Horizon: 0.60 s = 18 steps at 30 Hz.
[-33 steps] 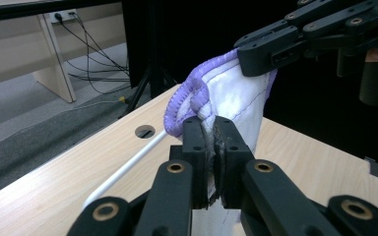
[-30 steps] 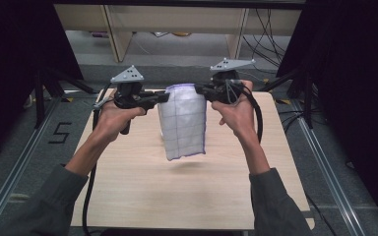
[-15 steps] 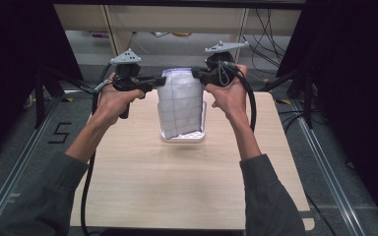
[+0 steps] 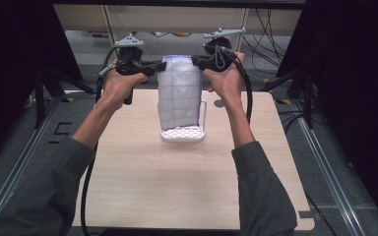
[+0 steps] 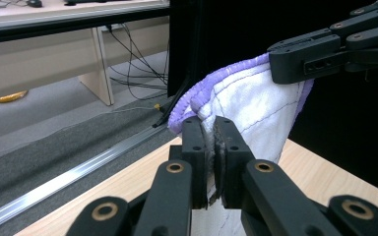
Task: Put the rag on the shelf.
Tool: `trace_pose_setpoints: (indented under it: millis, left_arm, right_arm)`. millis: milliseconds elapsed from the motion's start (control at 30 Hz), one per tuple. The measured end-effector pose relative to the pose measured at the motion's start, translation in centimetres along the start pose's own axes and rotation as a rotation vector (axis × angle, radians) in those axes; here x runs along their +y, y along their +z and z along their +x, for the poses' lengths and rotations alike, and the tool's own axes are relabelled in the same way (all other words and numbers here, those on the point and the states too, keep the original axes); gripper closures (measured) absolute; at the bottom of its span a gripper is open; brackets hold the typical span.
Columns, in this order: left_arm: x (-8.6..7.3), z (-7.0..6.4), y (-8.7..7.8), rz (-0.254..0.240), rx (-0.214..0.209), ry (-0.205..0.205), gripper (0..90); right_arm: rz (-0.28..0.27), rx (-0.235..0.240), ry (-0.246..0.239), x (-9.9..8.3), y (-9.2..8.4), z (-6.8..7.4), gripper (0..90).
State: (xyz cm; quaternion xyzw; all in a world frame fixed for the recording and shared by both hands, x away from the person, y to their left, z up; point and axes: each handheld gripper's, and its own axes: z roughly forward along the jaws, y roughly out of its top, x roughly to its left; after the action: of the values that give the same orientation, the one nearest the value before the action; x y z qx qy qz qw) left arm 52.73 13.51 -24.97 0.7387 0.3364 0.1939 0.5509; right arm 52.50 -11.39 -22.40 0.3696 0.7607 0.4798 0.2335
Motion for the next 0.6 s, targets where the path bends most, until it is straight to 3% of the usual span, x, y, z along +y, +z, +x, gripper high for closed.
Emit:
trace_pose_setpoints:
  millis: [167, 367, 600]
  left_arm:
    - [0.2, 0.6, 1.2, 0.003, 0.017, -0.013, 84.2]
    - [-0.3, 1.7, 3.4, -0.007, 0.023, -0.076, 84.1]
    - [-1.3, 2.7, 4.9, 0.016, 0.042, -0.109, 84.1]
  right_arm:
    - [-0.002, -0.019, 0.023, 0.1, 0.9, -0.8, 86.0]
    - [0.0, -0.065, 0.04, -0.2, 3.1, -1.9, 85.8]
    - [0.012, -0.083, 0.073, -1.3, 5.4, -2.6, 85.6]
